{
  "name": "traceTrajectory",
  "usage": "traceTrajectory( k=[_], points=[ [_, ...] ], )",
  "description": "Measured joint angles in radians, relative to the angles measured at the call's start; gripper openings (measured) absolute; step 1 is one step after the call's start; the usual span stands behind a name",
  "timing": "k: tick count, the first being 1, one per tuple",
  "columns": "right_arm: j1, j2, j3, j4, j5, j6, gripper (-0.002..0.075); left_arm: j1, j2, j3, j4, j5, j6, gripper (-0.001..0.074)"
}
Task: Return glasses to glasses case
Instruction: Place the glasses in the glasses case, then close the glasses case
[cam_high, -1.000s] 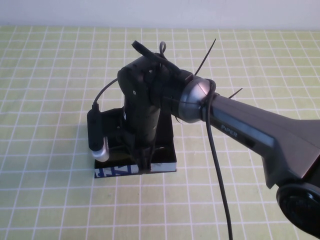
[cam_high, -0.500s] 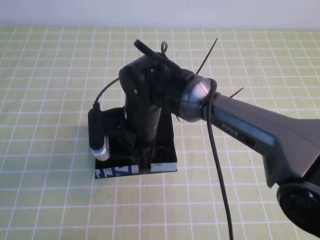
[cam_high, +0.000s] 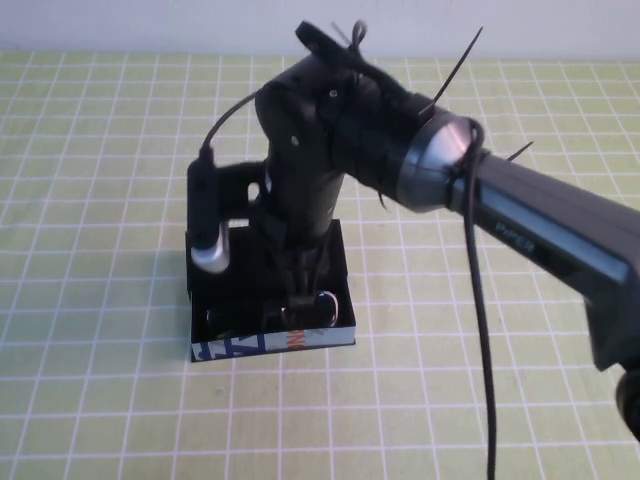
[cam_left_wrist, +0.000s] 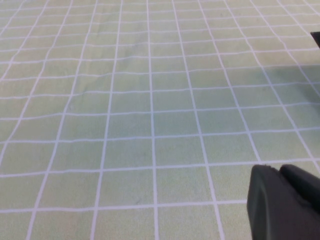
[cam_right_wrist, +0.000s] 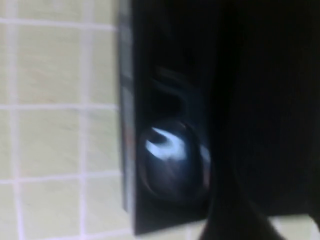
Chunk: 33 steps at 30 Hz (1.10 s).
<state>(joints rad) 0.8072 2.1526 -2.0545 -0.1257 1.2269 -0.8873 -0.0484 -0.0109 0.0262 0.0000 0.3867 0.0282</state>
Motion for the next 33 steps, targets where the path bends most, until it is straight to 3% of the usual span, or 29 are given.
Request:
traceTrajectory(
  k=[3,7,10,20,27,33],
  points=[
    [-0.008,-0.022,0.0,-0.087,0.002,0.12,0.0234,0.0,0.0,0.0,0.0,0.0,0.0,-0.0002],
    [-0.051,-0.03,-0.002,-0.11,0.003,0.22,0.0064,0.0,0.0,0.0,0.0,0.0,0.0,-0.0002],
    [-0.102,-0.032,-0.002,-0.084,0.003,0.252,0.001,0.0,0.0,0.0,0.0,0.0,0.0,-0.0002],
    [-0.299,-0.034,-0.002,0.303,0.006,0.29,-0.0011,0.0,0.0,0.0,0.0,0.0,0.0,-0.0002],
    [-0.329,-0.034,-0.002,0.367,0.006,0.296,-0.0011,0.0,0.0,0.0,0.055,-0.1,0.073,-0.0002],
    [-0.329,-0.034,-0.002,0.417,0.006,0.296,-0.0011,0.0,0.0,0.0,-0.062,-0.305,-0.178,-0.0002]
  ],
)
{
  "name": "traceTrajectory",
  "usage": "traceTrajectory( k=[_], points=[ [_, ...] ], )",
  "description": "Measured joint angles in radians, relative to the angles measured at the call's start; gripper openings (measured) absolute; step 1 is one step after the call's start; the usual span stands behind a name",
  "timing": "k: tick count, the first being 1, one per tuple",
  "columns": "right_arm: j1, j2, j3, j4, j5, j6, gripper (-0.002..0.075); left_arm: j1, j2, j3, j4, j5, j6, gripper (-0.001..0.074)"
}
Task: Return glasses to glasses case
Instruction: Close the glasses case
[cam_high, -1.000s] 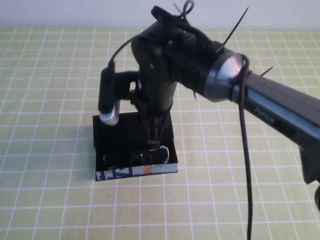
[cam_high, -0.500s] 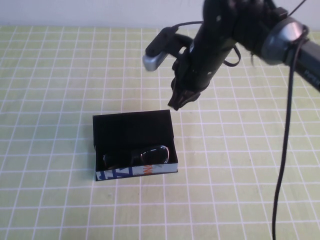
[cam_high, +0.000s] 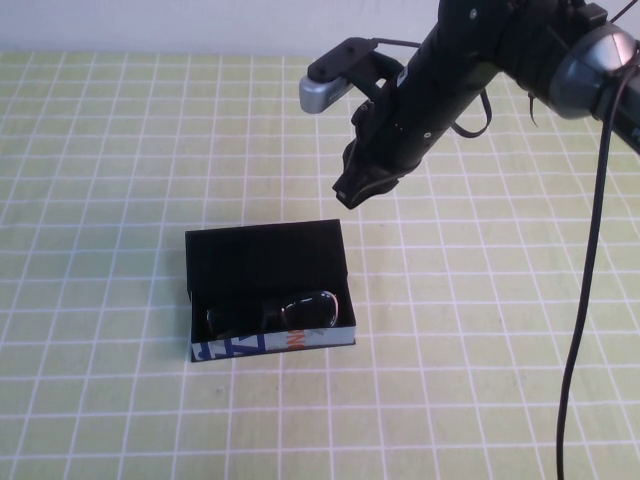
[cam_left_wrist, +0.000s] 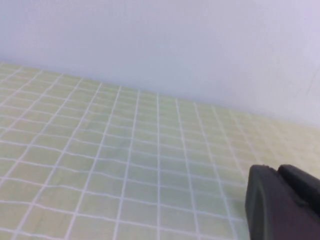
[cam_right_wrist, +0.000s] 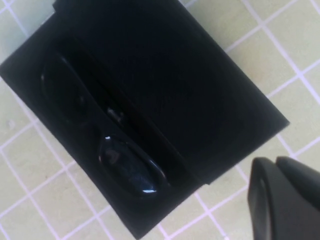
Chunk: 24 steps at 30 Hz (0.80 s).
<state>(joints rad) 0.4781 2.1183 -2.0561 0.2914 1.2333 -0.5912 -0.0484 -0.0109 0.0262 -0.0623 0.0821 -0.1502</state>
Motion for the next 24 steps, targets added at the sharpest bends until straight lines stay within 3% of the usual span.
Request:
traceTrajectory(
  k=[7,13,18,24],
  points=[
    [0.0,0.0,0.0,0.019,0.0,0.0,-0.0011,0.0,0.0,0.0,-0.046,-0.036,-0.185,-0.0002],
    [0.0,0.0,0.0,0.029,0.0,0.039,-0.0011,-0.039,0.166,-0.148,-0.054,0.208,-0.247,-0.0002],
    [0.0,0.0,0.0,0.029,0.0,0.093,-0.0011,-0.144,0.459,-0.312,-0.124,0.381,-0.104,-0.0002],
    [0.0,0.0,0.0,0.029,0.0,0.125,-0.0011,-0.289,0.803,-0.418,-0.415,0.429,0.267,-0.0002]
  ],
)
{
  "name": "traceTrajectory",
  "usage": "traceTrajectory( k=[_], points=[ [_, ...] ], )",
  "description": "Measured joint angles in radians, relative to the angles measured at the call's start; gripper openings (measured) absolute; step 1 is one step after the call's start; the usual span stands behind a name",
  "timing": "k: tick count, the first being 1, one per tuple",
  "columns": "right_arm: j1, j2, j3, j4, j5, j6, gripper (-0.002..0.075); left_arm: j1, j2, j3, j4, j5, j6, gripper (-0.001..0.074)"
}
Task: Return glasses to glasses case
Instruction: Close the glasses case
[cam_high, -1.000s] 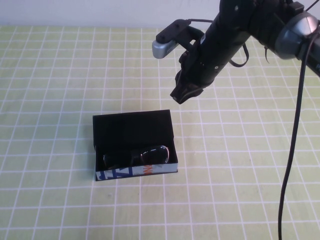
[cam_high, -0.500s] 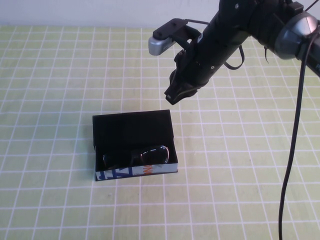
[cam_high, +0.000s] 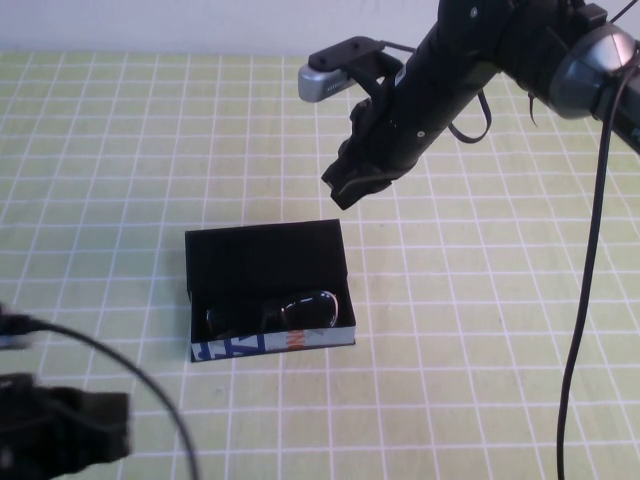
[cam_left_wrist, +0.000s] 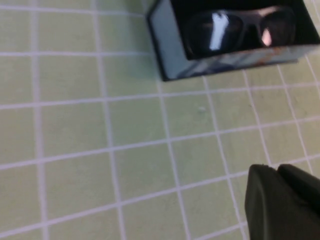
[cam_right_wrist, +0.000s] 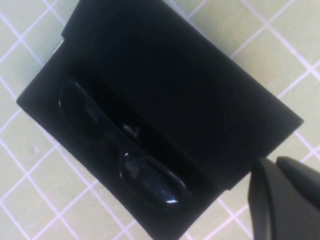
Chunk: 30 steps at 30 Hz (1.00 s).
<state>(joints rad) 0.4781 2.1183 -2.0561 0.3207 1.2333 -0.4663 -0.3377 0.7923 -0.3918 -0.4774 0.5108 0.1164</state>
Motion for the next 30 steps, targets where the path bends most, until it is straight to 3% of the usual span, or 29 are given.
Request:
traceTrajectory(
  k=[5,18,22,30],
  points=[
    [0.0,0.0,0.0,0.004,0.0,0.044,-0.0011,-0.084,0.28,-0.058,-0.299,-0.074,0.356,-0.0002],
    [0.0,0.0,0.0,0.015,-0.017,0.052,-0.0011,-0.096,0.8,-0.224,-1.076,-0.101,1.244,-0.0002],
    [0.0,0.0,0.0,0.015,-0.038,0.052,-0.0011,-0.096,0.867,-0.24,-1.201,-0.101,1.385,-0.0002],
    [0.0,0.028,-0.008,0.025,-0.155,0.053,-0.0011,-0.096,0.908,-0.242,-1.241,-0.102,1.466,-0.0002]
  ],
)
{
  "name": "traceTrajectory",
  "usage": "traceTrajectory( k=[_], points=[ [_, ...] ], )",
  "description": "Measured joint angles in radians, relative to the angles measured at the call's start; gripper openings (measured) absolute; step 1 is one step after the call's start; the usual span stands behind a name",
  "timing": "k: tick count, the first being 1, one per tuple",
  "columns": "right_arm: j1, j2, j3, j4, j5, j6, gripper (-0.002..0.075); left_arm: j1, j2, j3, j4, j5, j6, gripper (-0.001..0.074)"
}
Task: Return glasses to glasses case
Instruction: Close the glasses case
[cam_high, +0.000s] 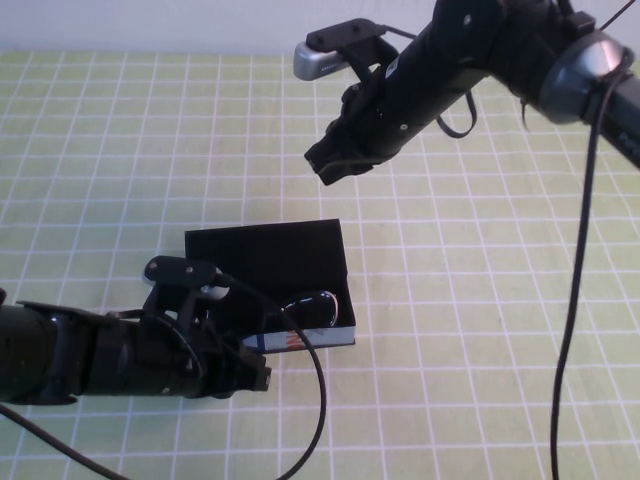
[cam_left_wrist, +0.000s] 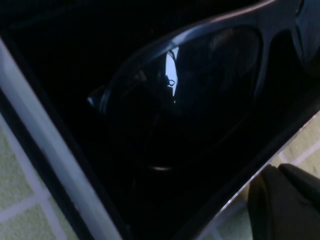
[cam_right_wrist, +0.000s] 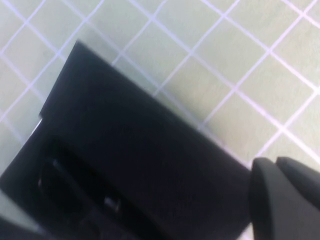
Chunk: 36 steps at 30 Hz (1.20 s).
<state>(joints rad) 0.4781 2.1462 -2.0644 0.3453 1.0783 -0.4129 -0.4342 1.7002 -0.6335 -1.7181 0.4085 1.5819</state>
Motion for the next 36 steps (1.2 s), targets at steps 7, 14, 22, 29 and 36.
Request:
traceTrajectory(
  k=[7,14,22,29,36],
  points=[
    [0.0,0.144,-0.162,0.018,-0.021,0.032,-0.0011,-0.002,0.0,0.0,-0.004,-0.014,0.02,-0.0002],
    [0.0,0.298,-0.367,0.021,0.004,0.074,-0.0011,-0.002,0.0,0.0,-0.006,-0.015,0.021,-0.0002],
    [0.0,0.412,-0.429,0.029,0.108,0.123,-0.0011,-0.002,0.0,-0.002,-0.008,-0.018,0.021,-0.0002],
    [0.0,0.418,-0.445,0.048,0.152,0.132,-0.0011,-0.002,0.0,-0.008,-0.008,-0.029,0.021,-0.0002],
    [0.0,0.415,-0.444,0.075,0.152,0.153,-0.0011,-0.002,0.0,-0.008,-0.008,-0.03,0.021,-0.0002]
  ],
)
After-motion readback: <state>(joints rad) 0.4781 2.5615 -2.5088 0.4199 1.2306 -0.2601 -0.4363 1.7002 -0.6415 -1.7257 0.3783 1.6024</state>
